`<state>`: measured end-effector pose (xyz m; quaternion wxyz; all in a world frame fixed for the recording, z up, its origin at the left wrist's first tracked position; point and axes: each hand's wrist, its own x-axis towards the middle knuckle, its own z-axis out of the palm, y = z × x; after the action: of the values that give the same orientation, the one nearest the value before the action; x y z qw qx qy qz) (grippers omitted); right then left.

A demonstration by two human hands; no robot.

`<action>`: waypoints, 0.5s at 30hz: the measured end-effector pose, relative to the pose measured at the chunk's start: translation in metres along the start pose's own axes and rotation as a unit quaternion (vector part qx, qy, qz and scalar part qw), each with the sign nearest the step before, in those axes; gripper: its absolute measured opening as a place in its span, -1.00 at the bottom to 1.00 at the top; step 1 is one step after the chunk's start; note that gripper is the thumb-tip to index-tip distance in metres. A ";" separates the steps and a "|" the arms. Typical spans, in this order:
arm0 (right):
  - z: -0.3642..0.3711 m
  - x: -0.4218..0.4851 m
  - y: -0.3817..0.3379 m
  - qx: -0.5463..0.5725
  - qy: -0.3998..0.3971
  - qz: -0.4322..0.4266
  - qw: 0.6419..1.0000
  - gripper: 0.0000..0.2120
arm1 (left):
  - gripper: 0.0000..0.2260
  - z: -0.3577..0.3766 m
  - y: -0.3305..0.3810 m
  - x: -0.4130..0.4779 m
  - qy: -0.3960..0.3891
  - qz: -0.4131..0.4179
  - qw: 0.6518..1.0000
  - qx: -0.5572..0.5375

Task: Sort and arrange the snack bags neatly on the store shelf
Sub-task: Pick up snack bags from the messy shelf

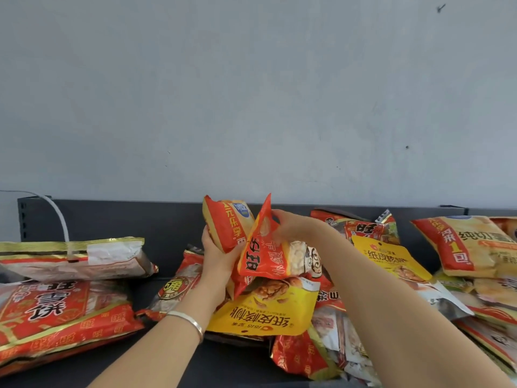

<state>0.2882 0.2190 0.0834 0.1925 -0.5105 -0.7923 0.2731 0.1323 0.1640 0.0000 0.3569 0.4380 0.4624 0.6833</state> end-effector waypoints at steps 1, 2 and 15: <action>-0.003 -0.003 0.002 -0.041 -0.032 -0.002 0.999 -0.30 | -0.18 0.000 -0.001 0.001 -0.007 -0.005 1.000 0.002; -0.006 -0.004 0.005 -0.078 -0.059 -0.001 0.995 -0.27 | -0.20 -0.001 -0.002 0.002 -0.013 -0.014 1.000 0.001; -0.004 -0.017 0.034 -0.184 0.019 -0.016 0.983 -0.81 | -0.38 0.006 0.005 0.000 -0.021 -0.028 0.999 0.002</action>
<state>0.3212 0.2153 0.0644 0.1147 -0.5293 -0.8334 0.1100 0.1374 0.1645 0.0062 0.3848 0.4397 0.4687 0.6625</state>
